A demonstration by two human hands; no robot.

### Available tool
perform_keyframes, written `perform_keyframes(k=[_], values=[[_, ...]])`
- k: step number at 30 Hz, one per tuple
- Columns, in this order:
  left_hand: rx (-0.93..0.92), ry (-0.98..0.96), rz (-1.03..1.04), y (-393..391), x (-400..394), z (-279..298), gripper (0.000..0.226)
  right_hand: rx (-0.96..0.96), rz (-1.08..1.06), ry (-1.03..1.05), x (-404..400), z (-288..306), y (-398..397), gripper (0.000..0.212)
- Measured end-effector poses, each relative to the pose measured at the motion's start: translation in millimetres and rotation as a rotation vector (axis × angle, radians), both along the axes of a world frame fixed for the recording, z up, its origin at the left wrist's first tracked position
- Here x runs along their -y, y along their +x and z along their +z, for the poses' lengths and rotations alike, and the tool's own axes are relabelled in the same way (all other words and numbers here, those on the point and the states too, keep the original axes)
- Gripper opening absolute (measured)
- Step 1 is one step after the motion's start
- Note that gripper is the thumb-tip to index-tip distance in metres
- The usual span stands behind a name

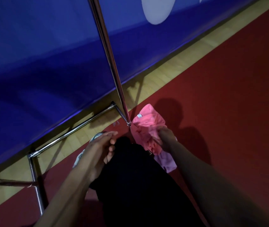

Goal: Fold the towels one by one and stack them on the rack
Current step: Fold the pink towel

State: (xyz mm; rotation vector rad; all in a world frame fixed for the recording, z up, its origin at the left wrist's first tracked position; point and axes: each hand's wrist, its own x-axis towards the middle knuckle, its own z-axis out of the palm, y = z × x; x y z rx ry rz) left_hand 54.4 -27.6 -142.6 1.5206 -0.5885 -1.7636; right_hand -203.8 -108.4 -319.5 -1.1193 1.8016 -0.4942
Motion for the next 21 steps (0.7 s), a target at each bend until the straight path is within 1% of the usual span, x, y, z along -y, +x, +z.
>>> perform_keyframes(k=[2, 3, 4, 6, 7, 8, 10, 11, 13, 15, 16, 17, 19, 20, 21], values=[[-0.025, 0.016, 0.020, 8, -12, 10, 0.020, -0.026, -0.030, -0.091, -6, 28, 9, 0.023], [-0.028, 0.009, 0.023, 13, -20, 15, 0.020, -0.010, -0.052, -0.158, -7, 44, 16, 0.024], [-0.030, -0.006, 0.027, 17, -28, 23, 0.020, 0.022, -0.028, -0.214, -9, 65, 21, 0.026], [-0.019, -0.053, 0.054, 26, -46, 41, 0.020, 0.156, 0.085, -0.319, -8, 108, 37, 0.033], [-0.007, -0.074, 0.072, 32, -55, 50, 0.020, 0.250, 0.121, -0.340, -9, 134, 48, 0.038], [0.009, -0.091, 0.093, 39, -64, 59, 0.020, 0.389, 0.123, -0.322, -10, 161, 59, 0.041], [0.037, -0.128, 0.143, 53, -81, 79, 0.020, 0.676, 0.092, -0.253, -16, 216, 81, 0.039], [0.044, -0.147, 0.165, 60, -90, 87, 0.020, 0.817, 0.120, -0.212, -21, 242, 94, 0.036], [0.060, -0.196, 0.194, 75, -109, 104, 0.019, 1.029, 0.204, -0.172, -39, 291, 122, 0.032], [0.101, -0.233, 0.210, 84, -129, 123, 0.024, 1.153, 0.312, -0.104, -64, 329, 152, 0.029], [0.151, -0.249, 0.213, 91, -140, 128, 0.029, 1.177, 0.374, -0.084, -78, 344, 169, 0.029], [0.284, -0.272, 0.185, 98, -149, 129, 0.032, 1.182, 0.447, -0.074, -93, 357, 186, 0.030], [0.687, -0.315, 0.008, 117, -169, 131, 0.034, 1.134, 0.609, -0.074, -125, 378, 220, 0.035], [0.818, -0.295, -0.075, 126, -180, 129, 0.042, 1.118, 0.698, -0.060, -140, 385, 236, 0.038], [0.921, -0.252, -0.140, 134, -192, 128, 0.063, 1.108, 0.782, -0.028, -155, 391, 251, 0.039]])
